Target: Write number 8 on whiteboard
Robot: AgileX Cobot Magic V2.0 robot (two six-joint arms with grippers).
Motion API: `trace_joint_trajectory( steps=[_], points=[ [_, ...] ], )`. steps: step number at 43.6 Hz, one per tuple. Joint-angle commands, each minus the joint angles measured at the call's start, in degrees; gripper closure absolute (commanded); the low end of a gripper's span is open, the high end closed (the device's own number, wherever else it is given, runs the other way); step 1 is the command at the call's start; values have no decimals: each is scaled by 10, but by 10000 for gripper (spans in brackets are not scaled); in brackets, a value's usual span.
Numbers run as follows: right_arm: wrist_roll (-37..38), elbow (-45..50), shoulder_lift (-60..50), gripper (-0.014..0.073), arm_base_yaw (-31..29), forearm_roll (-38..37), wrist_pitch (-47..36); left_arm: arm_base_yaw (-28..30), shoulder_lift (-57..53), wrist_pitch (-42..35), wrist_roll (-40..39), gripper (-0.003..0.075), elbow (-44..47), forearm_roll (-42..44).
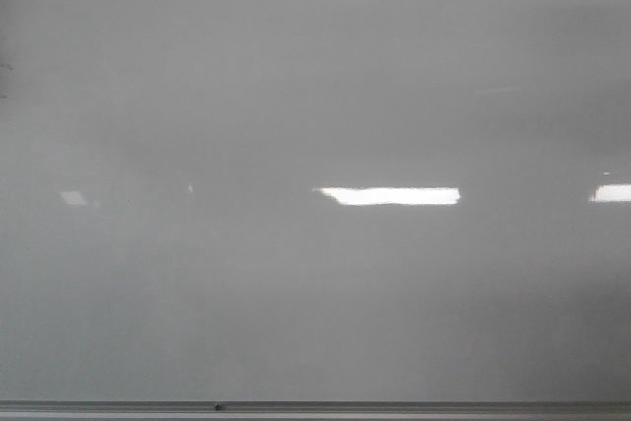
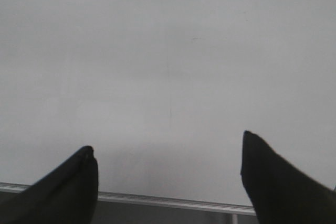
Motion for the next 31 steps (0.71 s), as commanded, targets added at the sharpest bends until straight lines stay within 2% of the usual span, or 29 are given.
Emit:
trace_joint_trajectory(
  steps=[1, 11, 21, 25, 31],
  points=[
    [-4, -15, 0, 11, 0, -1, -30, 5, 27, -51, -9, 188, -41, -6],
    [-4, -15, 0, 11, 0, -1, -30, 38, 104, -86, -9, 188, -73, -14],
    [-4, -15, 0, 11, 0, -1, -30, 39, 149, -158, -9, 197, -73, -13],
    [-4, -15, 0, 11, 0, -1, -30, 39, 157, -171, -9, 237, -73, -13],
    [-4, -15, 0, 11, 0, -1, -30, 38, 159, -195, -9, 353, -73, -13]
  ],
)
